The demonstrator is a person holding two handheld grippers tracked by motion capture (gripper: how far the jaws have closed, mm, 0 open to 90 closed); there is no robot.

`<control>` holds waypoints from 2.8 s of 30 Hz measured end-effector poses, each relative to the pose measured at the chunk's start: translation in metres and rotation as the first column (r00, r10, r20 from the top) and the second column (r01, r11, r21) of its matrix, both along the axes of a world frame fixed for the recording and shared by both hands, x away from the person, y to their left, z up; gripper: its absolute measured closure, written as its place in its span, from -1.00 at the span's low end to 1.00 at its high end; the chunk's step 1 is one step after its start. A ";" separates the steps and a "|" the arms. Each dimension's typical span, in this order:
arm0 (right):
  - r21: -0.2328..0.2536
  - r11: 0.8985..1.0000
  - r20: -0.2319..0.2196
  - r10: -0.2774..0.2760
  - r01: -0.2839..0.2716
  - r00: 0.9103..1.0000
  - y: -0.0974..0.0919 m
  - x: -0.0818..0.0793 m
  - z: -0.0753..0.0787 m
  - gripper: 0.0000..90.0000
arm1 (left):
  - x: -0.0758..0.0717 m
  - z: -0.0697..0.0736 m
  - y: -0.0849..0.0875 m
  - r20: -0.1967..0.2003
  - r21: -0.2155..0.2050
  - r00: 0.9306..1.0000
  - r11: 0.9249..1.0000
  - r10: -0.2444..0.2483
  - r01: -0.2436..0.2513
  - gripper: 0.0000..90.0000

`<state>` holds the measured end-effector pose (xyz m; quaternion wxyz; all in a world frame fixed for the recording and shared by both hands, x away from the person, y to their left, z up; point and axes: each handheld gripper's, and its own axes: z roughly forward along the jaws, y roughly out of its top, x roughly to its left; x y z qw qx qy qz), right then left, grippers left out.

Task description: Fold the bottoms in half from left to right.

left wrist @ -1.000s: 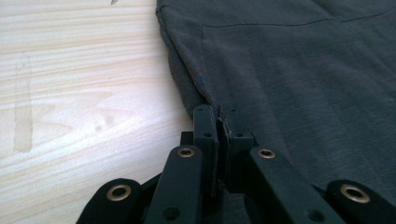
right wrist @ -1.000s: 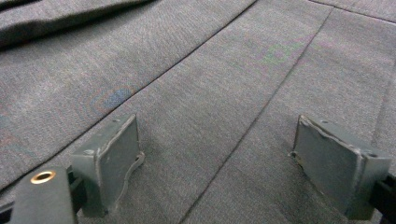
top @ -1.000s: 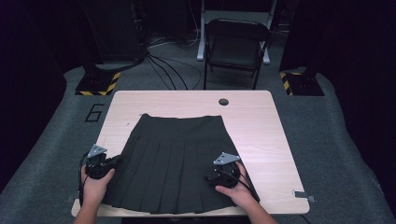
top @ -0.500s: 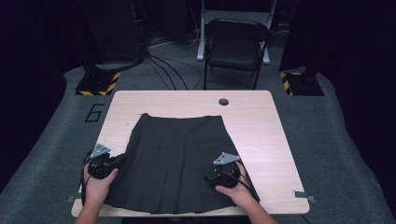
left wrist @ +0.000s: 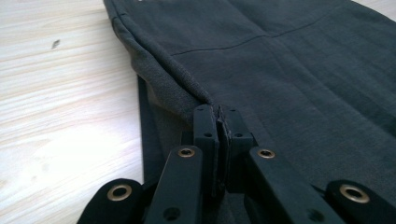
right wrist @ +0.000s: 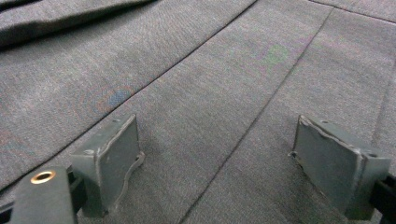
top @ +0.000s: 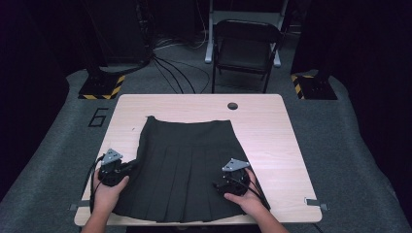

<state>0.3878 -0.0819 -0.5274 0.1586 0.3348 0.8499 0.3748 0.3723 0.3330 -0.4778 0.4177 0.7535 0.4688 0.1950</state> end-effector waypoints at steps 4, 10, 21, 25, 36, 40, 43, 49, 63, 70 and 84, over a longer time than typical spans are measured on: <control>-0.001 1.000 -0.001 0.001 -0.001 1.000 0.000 0.000 0.000 -0.69 | -0.001 0.001 -0.004 0.007 -0.004 1.000 1.000 -0.004 0.004 0.93; 0.000 1.000 0.000 0.000 0.000 1.000 0.000 0.000 0.000 -0.69 | -0.003 0.003 -0.009 0.000 -0.001 0.999 0.999 -0.032 0.032 0.93; 0.000 1.000 0.000 0.000 0.000 1.000 0.000 0.000 0.000 -0.69 | -0.007 0.006 -0.022 0.010 -0.005 0.998 0.998 -0.070 0.070 0.93; 0.000 1.000 0.000 0.000 0.000 1.000 0.000 0.000 0.000 -0.69 | -0.008 0.008 -0.027 0.014 -0.003 0.996 0.996 -0.090 0.090 0.93; 0.000 1.000 -0.001 0.001 -0.001 1.000 0.000 0.000 0.000 -0.69 | -0.011 0.008 -0.046 0.023 0.017 0.989 0.990 -0.143 0.143 0.93; 0.000 1.000 -0.001 0.001 -0.001 1.000 0.000 0.000 0.000 -0.69 | -0.012 0.008 -0.055 0.013 0.026 0.985 0.985 -0.170 0.169 0.93; 0.000 1.000 -0.001 0.000 0.000 1.000 0.000 0.000 0.000 -0.69 | -0.013 0.007 -0.063 0.009 0.035 0.982 0.981 -0.190 0.190 0.93; 0.000 1.000 0.001 0.000 0.000 1.000 0.000 0.000 0.000 -0.69 | -0.016 0.001 -0.080 -0.007 0.050 0.973 0.972 -0.231 0.232 0.93; 0.000 1.000 0.000 0.000 0.000 1.000 0.000 0.000 0.000 -0.69 | -0.020 -0.015 -0.109 -0.064 0.089 0.949 0.945 -0.309 0.314 0.93; 0.000 1.000 -0.001 0.000 0.000 1.000 0.000 0.000 0.000 -0.69 | -0.021 -0.017 -0.114 -0.077 0.081 0.945 0.943 -0.317 0.323 0.93; 0.000 1.000 -0.002 0.000 0.000 1.000 0.000 0.000 0.000 -0.69 | -0.022 -0.022 -0.122 -0.088 0.036 0.938 0.939 -0.337 0.341 0.92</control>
